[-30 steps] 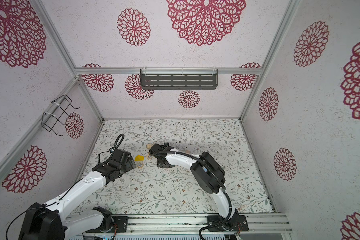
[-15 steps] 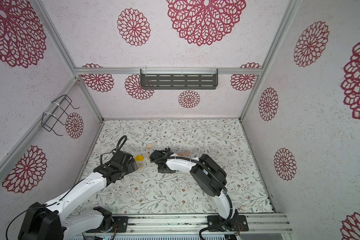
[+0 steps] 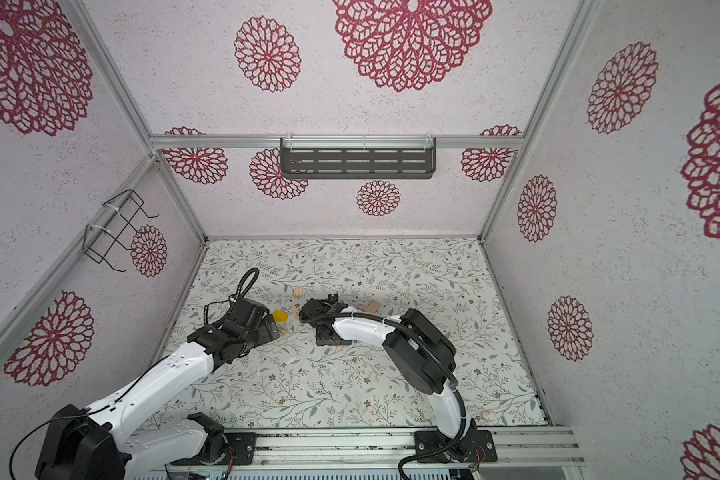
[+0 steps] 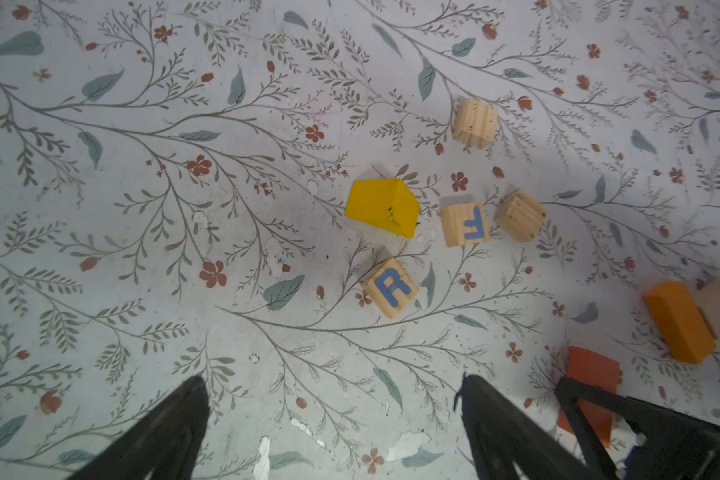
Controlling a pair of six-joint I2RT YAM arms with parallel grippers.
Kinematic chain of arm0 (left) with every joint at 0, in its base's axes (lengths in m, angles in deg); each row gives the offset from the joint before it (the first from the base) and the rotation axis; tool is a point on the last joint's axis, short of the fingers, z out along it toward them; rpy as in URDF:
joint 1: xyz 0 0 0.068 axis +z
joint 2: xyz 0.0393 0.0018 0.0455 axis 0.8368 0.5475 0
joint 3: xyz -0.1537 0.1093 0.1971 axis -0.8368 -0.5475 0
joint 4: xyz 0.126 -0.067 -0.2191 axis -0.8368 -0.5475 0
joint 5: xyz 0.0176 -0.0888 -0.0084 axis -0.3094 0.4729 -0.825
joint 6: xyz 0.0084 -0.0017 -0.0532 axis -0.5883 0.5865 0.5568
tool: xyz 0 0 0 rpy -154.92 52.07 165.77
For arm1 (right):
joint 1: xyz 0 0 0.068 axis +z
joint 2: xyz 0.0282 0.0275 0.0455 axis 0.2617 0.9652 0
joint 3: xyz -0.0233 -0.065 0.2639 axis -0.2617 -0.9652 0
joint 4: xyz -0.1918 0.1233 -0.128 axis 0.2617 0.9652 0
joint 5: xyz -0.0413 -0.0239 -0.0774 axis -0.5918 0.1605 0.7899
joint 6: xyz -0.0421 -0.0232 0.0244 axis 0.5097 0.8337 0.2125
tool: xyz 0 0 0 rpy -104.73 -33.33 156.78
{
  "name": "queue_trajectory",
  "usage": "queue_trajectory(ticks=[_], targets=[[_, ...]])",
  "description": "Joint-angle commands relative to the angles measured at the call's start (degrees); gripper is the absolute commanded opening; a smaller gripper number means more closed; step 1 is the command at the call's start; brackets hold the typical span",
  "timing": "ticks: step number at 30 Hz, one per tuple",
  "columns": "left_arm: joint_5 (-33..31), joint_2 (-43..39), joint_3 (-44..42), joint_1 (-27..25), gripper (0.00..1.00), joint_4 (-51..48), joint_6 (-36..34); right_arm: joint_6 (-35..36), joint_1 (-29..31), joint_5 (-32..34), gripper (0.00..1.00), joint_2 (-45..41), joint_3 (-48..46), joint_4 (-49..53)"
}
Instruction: Build the wood block tower
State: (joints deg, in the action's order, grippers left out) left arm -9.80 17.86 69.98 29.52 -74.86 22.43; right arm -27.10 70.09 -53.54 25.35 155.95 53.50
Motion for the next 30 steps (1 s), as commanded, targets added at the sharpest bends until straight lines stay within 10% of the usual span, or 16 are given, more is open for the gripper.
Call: queue_trajectory(ticks=[1, 9, 18, 30], targets=[[2.7, 0.3, 2.9, -0.4, 0.97, -0.8, -1.9, 8.0, -0.5, -0.2, 0.64, -5.2, 2.5, 3.3], [5.8, 5.8, 10.8, -0.6, 0.97, -2.7, -5.3, 24.9, -5.4, -4.3, 0.64, -11.4, 1.9, 5.1], [3.4, 11.8, 13.9, -0.8, 0.97, 3.2, -2.9, 36.1, -13.8, -10.3, 0.43, -9.5, 3.0, 5.0], [2.9, 18.7, 16.9, -1.3, 0.97, 5.6, -3.5, 42.8, -17.2, -12.8, 0.54, -1.3, 8.4, 6.2]])
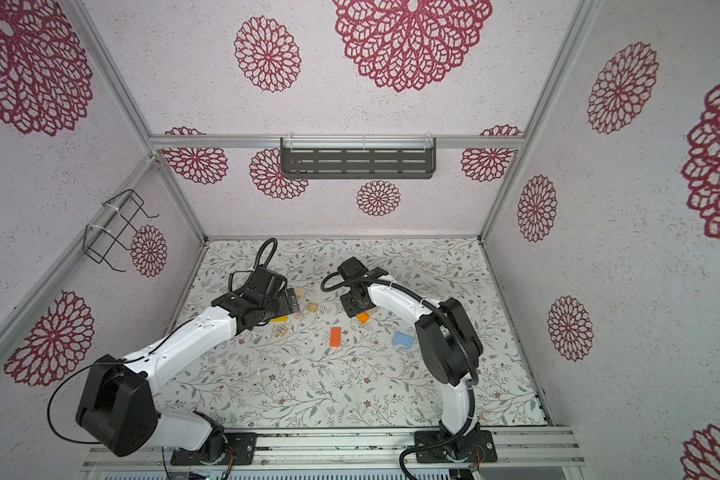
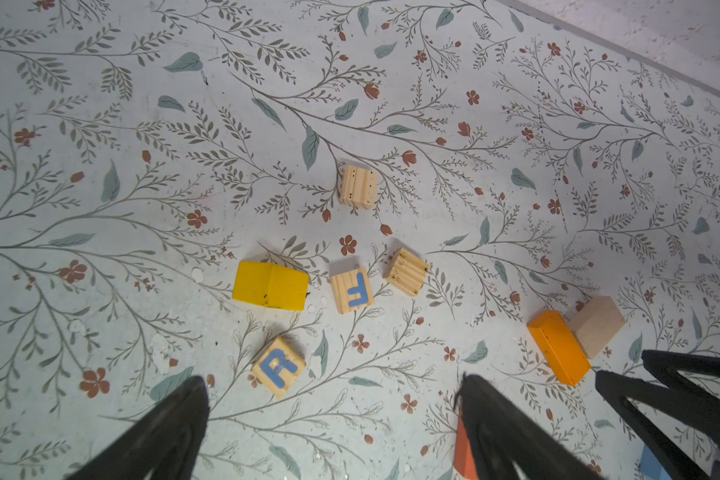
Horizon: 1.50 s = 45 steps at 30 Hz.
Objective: Build the wood block tower
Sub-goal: 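Move the right gripper to the orange block and grasp it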
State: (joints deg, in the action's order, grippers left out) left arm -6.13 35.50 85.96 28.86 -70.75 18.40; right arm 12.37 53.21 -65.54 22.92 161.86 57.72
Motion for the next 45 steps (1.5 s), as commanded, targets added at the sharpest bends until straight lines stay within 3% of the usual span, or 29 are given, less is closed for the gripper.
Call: queue_trajectory(ticks=[1, 9, 20, 37, 45], targets=[[-0.7, 1.5, 0.9, -0.8, 0.97, 1.6, 0.4, 3.6, -0.4, -0.7, 0.55, 1.6, 2.7, 2.0], [-0.7, 3.6, 1.0, -1.6, 0.97, 1.8, 0.4, 4.9, -1.7, -2.2, 0.59, 5.3, 4.6, 1.8], [-1.5, 4.4, 0.5, -1.7, 0.97, 1.9, 0.7, 5.1, -3.1, -3.9, 0.55, 8.4, 5.5, 1.5], [-2.3, 3.0, -1.0, -1.9, 0.97, 1.8, 1.2, 2.4, -3.0, -2.8, 0.32, 9.9, 7.3, 3.2], [-2.1, -0.2, -3.2, -1.9, 0.97, 1.8, 1.5, -5.1, -2.7, -1.9, 0.27, 7.2, 6.5, 3.8]])
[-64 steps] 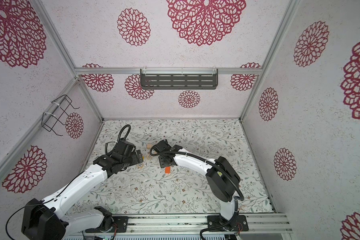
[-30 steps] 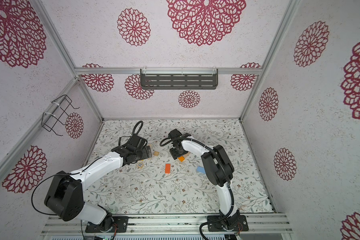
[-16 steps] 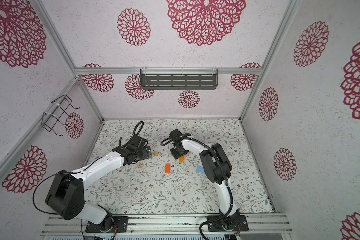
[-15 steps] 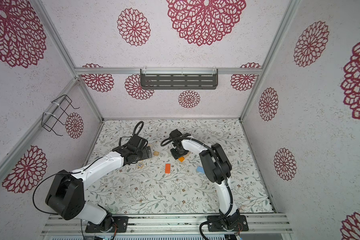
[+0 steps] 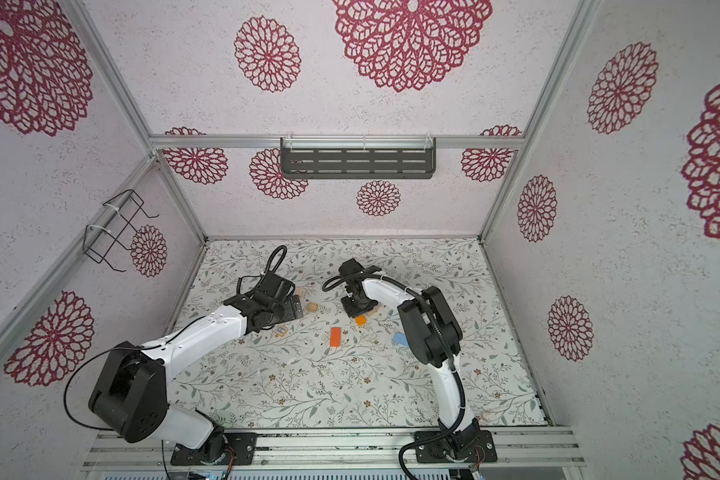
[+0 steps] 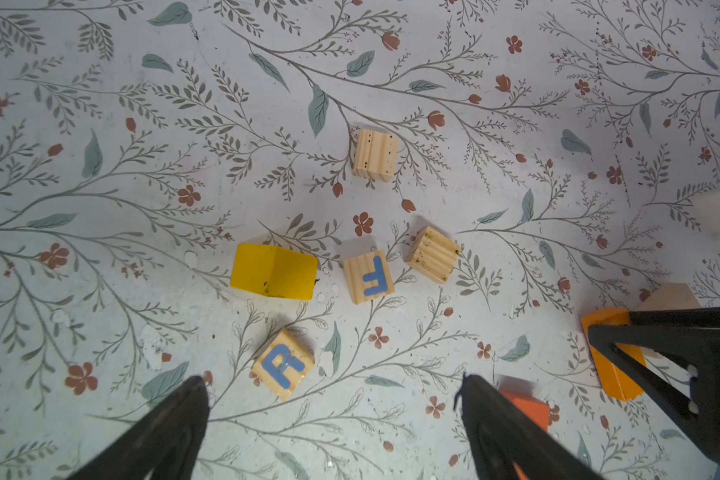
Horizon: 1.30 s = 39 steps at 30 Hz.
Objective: Build the wood block tower
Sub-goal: 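Move the right gripper to the orange block and grasp it, then lower the orange block beside the red block with the right gripper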
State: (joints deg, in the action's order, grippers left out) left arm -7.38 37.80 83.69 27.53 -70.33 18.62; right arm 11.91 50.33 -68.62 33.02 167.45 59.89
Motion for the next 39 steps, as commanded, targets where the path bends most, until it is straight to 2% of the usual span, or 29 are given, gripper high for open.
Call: queue_trajectory(ticks=[1, 10, 17, 28, 39], targets=[[-0.8, -3.1, -1.4, -0.7, 0.97, 1.4, 1.4, -6.1, 0.3, 0.9, 0.27, -3.5, 0.5, 1.5], [0.2, -7.4, -5.1, -1.0, 0.97, 1.9, 1.9, -19.0, 3.7, 2.0, 0.25, -8.2, -4.0, 1.6], [0.7, -12.8, -9.3, -1.2, 0.97, 2.0, 2.4, -26.3, 6.0, 1.7, 0.25, -13.9, -11.0, -2.7], [1.8, -16.2, -13.5, -1.9, 0.97, 2.1, 3.9, -33.5, 9.1, 1.4, 0.26, -16.9, -18.3, -9.1], [2.0, -16.2, -14.4, -2.7, 0.97, 3.3, 4.7, -36.3, 9.2, 0.2, 0.26, -17.0, -20.5, -13.7]])
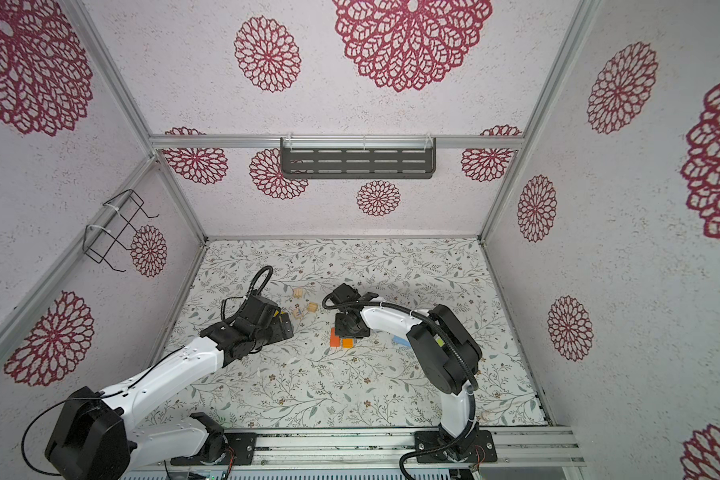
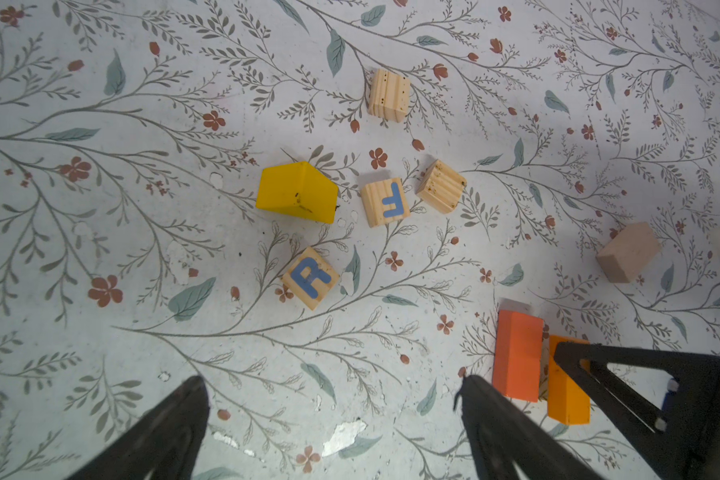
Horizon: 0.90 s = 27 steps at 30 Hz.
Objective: Build the wood block tower
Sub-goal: 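Lower the orange block beside the red block with the right gripper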
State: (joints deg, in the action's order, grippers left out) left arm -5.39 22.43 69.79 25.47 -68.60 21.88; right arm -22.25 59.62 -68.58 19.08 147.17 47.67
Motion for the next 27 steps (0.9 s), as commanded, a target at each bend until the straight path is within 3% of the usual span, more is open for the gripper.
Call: queue_trajectory(ticks=[1, 27], targets=[[0.0, -0.7, -0.5, -0.8, 0.97, 1.5, 1.4, -2.4, -0.1, 0.2, 0.26, -3.0, -0.4, -1.8], [-0.4, 0.2, 0.3, -1.7, 0.97, 1.3, 1.5, -1.8, -0.2, 0.9, 0.43, -2.5, -0.2, -2.0]])
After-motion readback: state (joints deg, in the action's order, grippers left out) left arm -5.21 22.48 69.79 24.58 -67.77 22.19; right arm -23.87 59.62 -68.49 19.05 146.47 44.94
